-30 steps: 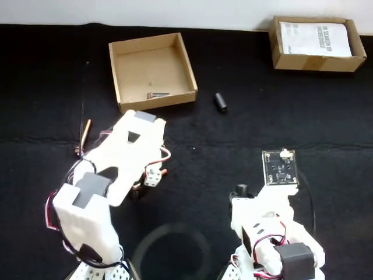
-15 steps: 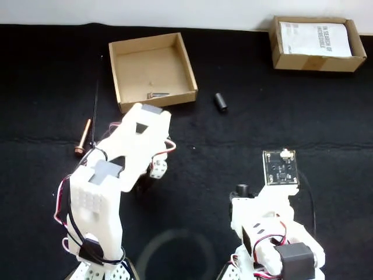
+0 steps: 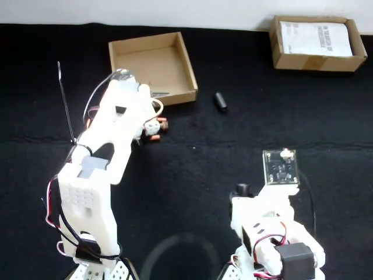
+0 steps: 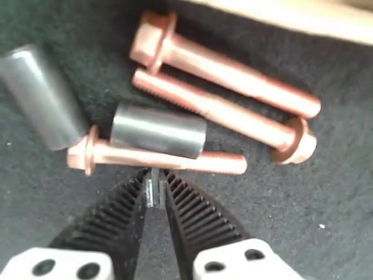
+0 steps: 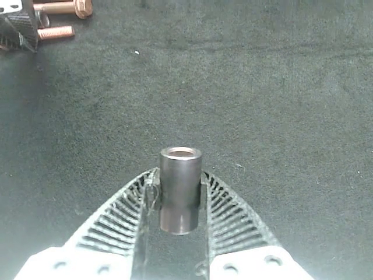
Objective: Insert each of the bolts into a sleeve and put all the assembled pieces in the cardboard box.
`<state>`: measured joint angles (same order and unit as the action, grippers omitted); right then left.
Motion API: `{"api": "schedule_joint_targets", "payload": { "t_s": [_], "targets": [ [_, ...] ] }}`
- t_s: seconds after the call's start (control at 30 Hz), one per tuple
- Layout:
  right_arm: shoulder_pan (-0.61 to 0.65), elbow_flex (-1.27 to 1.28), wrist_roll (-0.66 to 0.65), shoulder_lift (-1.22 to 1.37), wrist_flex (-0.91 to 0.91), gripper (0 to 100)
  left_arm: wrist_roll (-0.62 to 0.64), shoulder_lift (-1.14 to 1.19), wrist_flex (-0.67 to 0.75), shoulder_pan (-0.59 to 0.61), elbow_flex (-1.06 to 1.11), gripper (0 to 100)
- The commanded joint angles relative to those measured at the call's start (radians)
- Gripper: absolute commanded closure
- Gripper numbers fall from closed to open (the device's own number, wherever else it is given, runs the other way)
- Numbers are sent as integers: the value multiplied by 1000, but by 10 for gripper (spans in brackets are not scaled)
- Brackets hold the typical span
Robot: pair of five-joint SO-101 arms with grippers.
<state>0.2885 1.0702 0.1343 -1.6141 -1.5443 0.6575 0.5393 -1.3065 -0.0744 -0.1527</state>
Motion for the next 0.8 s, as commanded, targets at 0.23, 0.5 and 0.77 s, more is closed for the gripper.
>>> {"api": "schedule_joint_targets", "payload": {
  "t_s": [0.23,0.5,0.77],
  "targets": [
    [-8,15,0,-1,33,991,169,-15,-408,-65,-295,987],
    [-7,16,0,1,35,991,549,-4,-399,70,-421,987],
    [-7,16,0,2,38,991,583,-2,-328,91,-360,889]
  ]
}}
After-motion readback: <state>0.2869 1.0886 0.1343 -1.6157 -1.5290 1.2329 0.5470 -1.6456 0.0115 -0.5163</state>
